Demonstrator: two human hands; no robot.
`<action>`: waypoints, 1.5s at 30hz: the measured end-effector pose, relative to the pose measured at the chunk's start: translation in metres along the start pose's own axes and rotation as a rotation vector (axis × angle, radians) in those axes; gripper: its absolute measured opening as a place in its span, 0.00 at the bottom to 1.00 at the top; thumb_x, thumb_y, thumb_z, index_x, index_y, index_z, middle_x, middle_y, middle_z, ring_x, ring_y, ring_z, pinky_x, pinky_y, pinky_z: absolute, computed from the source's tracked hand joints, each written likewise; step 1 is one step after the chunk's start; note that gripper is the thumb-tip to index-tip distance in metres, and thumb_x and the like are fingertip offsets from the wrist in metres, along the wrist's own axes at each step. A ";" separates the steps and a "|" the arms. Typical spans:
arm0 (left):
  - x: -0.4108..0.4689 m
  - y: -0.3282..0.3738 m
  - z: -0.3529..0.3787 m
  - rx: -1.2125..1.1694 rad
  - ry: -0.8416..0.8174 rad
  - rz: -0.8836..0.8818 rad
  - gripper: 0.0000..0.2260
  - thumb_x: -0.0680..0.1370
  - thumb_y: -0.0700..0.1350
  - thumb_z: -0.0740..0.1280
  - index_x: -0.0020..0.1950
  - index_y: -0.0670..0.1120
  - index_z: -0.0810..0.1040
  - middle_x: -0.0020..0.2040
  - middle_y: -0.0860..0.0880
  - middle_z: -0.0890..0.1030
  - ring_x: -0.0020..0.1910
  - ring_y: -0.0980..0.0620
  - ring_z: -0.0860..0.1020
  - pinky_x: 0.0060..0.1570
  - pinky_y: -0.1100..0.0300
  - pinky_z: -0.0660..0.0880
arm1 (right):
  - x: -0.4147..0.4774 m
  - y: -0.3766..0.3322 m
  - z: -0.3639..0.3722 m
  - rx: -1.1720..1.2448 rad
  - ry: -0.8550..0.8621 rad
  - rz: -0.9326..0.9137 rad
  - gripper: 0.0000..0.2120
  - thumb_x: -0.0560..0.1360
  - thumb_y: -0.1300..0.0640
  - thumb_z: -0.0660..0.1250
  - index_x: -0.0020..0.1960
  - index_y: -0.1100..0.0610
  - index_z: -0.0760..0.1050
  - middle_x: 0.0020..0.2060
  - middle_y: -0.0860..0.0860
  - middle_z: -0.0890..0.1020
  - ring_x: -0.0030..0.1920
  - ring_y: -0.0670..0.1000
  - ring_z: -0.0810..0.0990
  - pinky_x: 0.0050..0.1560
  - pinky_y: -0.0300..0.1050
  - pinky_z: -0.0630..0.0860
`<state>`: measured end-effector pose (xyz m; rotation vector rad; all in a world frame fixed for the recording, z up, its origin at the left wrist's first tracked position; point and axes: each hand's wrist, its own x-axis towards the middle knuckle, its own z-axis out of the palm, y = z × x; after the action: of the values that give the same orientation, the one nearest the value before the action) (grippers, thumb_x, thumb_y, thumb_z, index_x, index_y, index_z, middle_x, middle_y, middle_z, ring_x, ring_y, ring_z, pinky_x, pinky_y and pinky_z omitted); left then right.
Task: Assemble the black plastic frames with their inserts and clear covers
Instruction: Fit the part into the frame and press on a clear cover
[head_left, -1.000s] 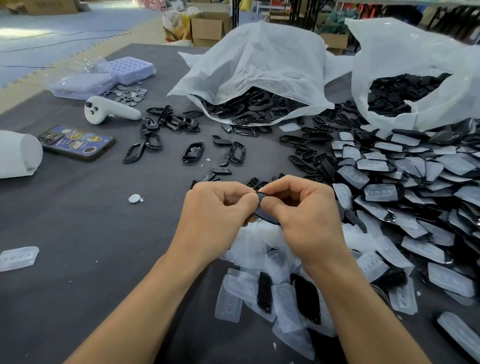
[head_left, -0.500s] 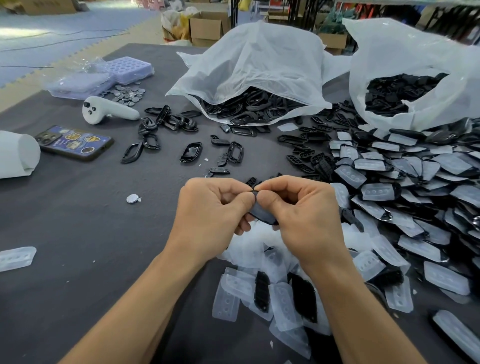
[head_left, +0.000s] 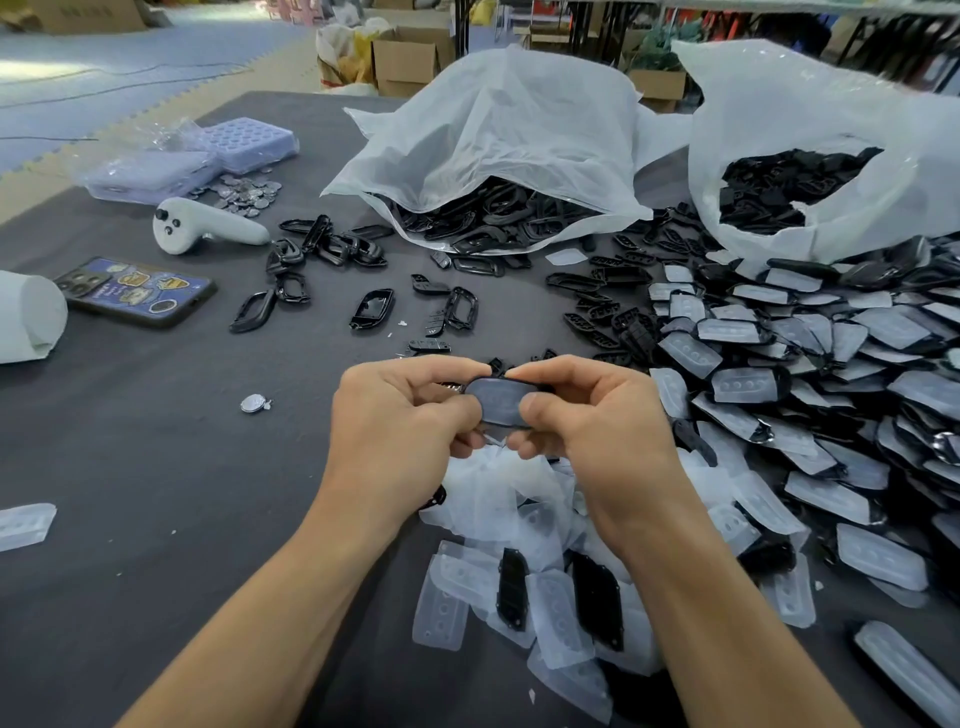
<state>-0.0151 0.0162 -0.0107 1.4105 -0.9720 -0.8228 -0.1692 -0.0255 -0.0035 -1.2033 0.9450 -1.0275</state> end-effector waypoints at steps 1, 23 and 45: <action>0.000 0.001 0.000 -0.017 0.015 -0.009 0.20 0.72 0.26 0.70 0.42 0.51 0.89 0.31 0.42 0.84 0.27 0.49 0.81 0.29 0.62 0.77 | -0.001 0.000 0.001 -0.004 -0.006 0.006 0.16 0.74 0.74 0.67 0.42 0.56 0.86 0.37 0.58 0.86 0.29 0.53 0.80 0.35 0.42 0.82; 0.006 -0.011 0.003 0.294 0.076 0.064 0.09 0.75 0.44 0.76 0.36 0.56 0.87 0.25 0.58 0.80 0.23 0.62 0.75 0.26 0.70 0.69 | -0.009 0.006 0.010 -0.653 0.065 -0.279 0.20 0.67 0.65 0.76 0.54 0.45 0.84 0.31 0.40 0.80 0.35 0.42 0.80 0.40 0.31 0.76; 0.012 -0.015 -0.007 0.340 0.251 0.100 0.05 0.75 0.51 0.75 0.41 0.61 0.86 0.39 0.66 0.85 0.42 0.68 0.82 0.42 0.73 0.71 | 0.017 -0.024 -0.081 -0.988 0.390 -0.146 0.20 0.69 0.56 0.80 0.60 0.49 0.84 0.69 0.41 0.79 0.68 0.43 0.76 0.68 0.33 0.65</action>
<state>-0.0021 0.0080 -0.0247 1.6934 -1.0089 -0.4040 -0.2449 -0.0655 0.0098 -1.9267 1.8097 -0.9330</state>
